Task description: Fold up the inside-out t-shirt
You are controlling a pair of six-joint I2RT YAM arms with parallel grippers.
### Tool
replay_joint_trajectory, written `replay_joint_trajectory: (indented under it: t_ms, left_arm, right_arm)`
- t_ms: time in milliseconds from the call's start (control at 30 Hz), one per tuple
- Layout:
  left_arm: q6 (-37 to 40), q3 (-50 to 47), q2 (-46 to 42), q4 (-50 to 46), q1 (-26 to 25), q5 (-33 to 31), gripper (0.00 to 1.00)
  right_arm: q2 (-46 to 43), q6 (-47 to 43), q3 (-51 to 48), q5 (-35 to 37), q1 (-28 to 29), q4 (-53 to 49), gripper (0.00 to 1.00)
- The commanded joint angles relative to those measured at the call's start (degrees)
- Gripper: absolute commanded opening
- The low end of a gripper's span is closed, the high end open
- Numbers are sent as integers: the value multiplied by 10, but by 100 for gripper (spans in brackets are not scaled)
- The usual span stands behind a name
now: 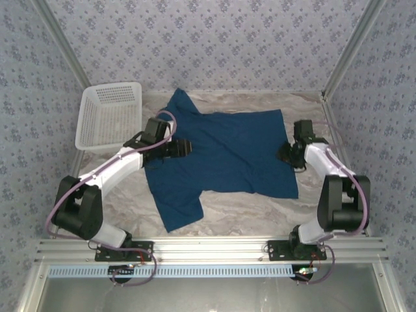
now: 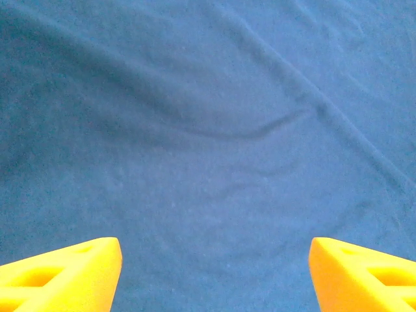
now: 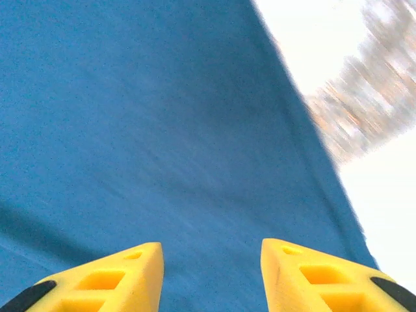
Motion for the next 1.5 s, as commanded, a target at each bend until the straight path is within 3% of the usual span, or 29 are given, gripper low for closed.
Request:
replay_joint_trajectory:
  t_ms: [0,167,867,1067,1267,1333,1467]
  left_arm:
    - [-3,-19,-29,-19,-3,-3,76]
    - [-3,-33,-52,-14,-4,9,76]
    - [2,-34,-41,-5,-6,35,76]
    - [-1,-55,-66,-31,-18,33,76]
    - [-12,-112,-117,-94,-64,19,76]
    - [-24,-139,-139,-106,-78,13,76]
    - [-40,-156,-160,-121,-92,-1,76]
  right_arm:
    - [-46,-5,-55,37,-39,-88,45]
    - [-85,5,-109,15,-84,-107,43]
    - [-114,58,-192,7,-91,-74,40]
    - [-116,68,-206,12,-92,-39,27]
    - [-117,68,-212,19,-93,-23,17]
    - [-117,67,-212,14,-93,-23,17]
    - [-117,64,-209,4,-93,2,26]
